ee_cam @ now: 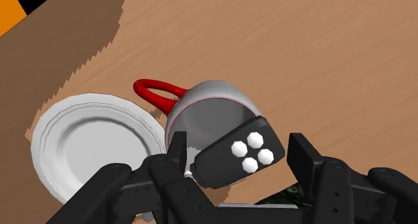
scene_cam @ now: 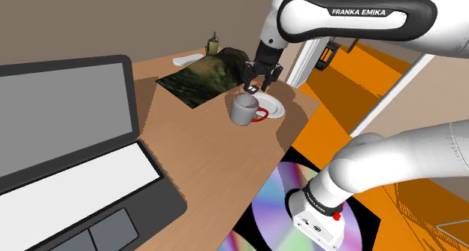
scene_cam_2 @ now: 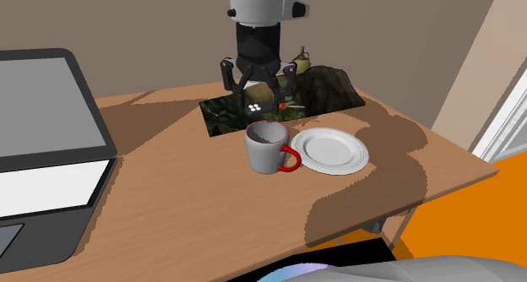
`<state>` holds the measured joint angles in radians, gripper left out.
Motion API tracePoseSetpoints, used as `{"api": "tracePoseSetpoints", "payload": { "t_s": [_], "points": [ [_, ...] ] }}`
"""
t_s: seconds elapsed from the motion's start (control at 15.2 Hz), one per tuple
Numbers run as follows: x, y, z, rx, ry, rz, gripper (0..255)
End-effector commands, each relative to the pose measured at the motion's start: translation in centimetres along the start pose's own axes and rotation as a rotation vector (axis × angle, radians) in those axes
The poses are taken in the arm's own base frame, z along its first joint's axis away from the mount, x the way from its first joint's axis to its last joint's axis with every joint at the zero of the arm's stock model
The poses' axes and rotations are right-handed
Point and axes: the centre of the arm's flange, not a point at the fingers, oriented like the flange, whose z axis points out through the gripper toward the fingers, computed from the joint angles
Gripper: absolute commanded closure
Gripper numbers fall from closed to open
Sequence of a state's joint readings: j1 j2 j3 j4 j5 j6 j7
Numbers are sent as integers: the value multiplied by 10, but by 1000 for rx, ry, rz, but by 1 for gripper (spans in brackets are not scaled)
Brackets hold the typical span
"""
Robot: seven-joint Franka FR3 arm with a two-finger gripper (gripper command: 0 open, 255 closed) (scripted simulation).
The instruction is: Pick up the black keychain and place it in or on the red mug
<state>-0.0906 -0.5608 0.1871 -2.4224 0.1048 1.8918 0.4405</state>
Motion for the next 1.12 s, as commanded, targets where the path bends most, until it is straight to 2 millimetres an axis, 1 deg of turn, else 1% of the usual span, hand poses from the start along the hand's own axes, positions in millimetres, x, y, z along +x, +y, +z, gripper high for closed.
{"api": "tracePoseSetpoints", "payload": {
  "t_s": [0.0,0.53,0.59,1.06],
  "points": [
    [0,1,10,0,0,0,255],
    [-1,1,53,0,0,0,255],
    [-1,1,63,0,0,0,255],
    [-1,1,63,0,0,0,255]
  ]
}}
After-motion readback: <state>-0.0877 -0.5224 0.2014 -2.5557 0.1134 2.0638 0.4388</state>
